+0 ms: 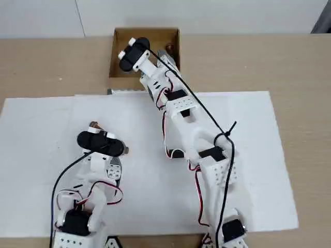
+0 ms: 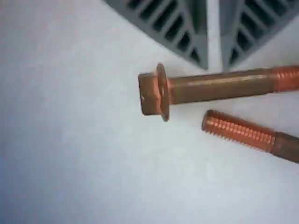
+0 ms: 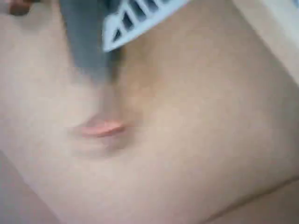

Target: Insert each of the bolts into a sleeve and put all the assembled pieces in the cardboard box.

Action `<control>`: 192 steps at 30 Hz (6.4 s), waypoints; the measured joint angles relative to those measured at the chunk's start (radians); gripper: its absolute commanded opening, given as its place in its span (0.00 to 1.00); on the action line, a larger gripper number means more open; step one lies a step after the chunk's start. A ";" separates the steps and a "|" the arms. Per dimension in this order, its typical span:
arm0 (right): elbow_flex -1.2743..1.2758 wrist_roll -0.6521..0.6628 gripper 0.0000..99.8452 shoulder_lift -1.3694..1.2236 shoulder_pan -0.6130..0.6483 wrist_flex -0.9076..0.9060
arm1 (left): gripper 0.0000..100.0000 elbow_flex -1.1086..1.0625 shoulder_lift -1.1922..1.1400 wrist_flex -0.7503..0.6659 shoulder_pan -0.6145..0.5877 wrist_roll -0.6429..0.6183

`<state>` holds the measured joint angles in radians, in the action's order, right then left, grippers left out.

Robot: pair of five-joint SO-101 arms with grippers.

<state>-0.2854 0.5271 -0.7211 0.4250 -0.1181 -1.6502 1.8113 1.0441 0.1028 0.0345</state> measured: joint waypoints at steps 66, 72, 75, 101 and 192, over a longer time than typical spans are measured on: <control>0.000 -0.468 0.00 0.937 -0.180 -1.346 | 0.01 0.000 0.000 0.000 0.000 0.000; -0.002 -0.520 0.00 1.017 -0.181 -1.473 | 0.01 0.000 0.000 0.000 0.000 0.000; -0.002 -0.525 0.00 1.057 -0.181 -1.517 | 0.01 0.000 0.000 0.000 0.000 0.000; 0.879 -0.463 0.00 1.829 -0.198 -1.530 | 0.01 0.021 0.000 0.002 -0.043 0.000; 0.506 0.463 0.19 0.779 0.015 -1.382 | 0.15 0.856 -0.965 0.348 -0.311 0.123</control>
<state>0.2209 0.9904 0.0583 0.4404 -1.5006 -0.7940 0.8462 1.3924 -0.2087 0.1573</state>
